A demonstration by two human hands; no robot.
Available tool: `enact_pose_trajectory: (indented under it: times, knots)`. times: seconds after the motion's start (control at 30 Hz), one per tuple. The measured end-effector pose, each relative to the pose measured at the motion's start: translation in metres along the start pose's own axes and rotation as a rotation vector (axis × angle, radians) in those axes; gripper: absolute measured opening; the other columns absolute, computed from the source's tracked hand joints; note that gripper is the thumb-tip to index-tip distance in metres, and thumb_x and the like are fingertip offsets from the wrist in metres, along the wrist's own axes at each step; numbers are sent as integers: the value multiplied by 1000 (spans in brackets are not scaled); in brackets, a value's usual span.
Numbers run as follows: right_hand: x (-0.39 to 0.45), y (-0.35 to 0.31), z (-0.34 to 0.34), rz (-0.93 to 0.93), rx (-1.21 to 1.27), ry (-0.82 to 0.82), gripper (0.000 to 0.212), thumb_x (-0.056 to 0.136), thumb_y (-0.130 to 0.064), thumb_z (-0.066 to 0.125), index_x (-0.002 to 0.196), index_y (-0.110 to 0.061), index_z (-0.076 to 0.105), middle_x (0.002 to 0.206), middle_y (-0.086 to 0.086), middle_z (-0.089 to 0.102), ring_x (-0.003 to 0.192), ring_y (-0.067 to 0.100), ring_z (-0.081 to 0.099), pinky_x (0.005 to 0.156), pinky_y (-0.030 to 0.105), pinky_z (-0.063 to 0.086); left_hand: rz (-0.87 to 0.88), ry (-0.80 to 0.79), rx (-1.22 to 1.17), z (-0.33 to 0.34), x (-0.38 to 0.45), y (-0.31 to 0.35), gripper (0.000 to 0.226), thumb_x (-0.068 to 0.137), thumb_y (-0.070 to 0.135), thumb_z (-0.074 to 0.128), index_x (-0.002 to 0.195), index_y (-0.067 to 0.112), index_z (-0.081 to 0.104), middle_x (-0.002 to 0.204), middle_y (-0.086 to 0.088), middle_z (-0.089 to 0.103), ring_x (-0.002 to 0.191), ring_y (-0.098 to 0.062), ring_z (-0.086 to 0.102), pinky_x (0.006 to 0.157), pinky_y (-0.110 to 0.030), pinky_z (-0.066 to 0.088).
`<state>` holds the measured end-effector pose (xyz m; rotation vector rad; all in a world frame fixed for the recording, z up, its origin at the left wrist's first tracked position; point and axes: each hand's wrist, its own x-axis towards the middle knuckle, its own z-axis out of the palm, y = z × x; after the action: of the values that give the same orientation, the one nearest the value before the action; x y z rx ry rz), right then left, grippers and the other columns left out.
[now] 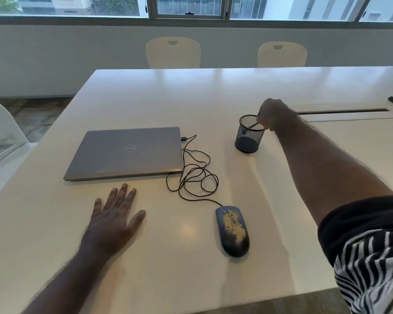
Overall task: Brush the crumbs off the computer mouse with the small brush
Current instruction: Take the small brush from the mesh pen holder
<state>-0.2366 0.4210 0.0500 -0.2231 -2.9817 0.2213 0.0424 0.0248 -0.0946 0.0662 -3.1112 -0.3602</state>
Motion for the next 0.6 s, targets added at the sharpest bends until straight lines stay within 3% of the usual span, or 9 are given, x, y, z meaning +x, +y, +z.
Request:
enact_pose_trajectory:
  times: [0.27,0.33,0.4,0.47,0.6]
  knots:
    - [-58,29,-42,-34,210,249,21,85,-12,61,98,-3,75,94,24,72,93,39,67,84,41,56,4,-5,-1,-1,0,1,85,82,71,7,156,31,5,161,12,-8,149,-8,-9,121,-43,-4]
    - [-78,40,-49,-13,334,276,22,87,-14,60,96,-1,74,87,25,72,83,39,69,82,43,57,2,-5,-2,-2,-1,2,84,83,71,9,157,30,6,162,11,-7,149,-9,-9,121,-43,-4]
    - [-101,49,-52,59,576,247,23,90,-14,56,96,2,72,73,22,67,60,28,67,70,42,60,2,-8,-5,-2,-1,2,84,83,71,9,157,31,7,162,11,-7,149,-9,-8,121,-43,-4]
    - [-127,56,-51,110,821,197,23,94,-10,51,100,5,68,67,12,58,44,10,60,56,31,60,0,-14,-4,-2,0,2,85,82,72,9,157,31,6,162,11,-7,150,-9,-8,121,-44,-4]
    - [-191,70,-37,189,1208,27,22,101,-6,44,95,0,65,76,4,49,45,2,57,52,20,56,7,-16,2,-1,1,1,86,81,72,8,157,31,7,163,9,-6,150,-10,-8,121,-45,-3]
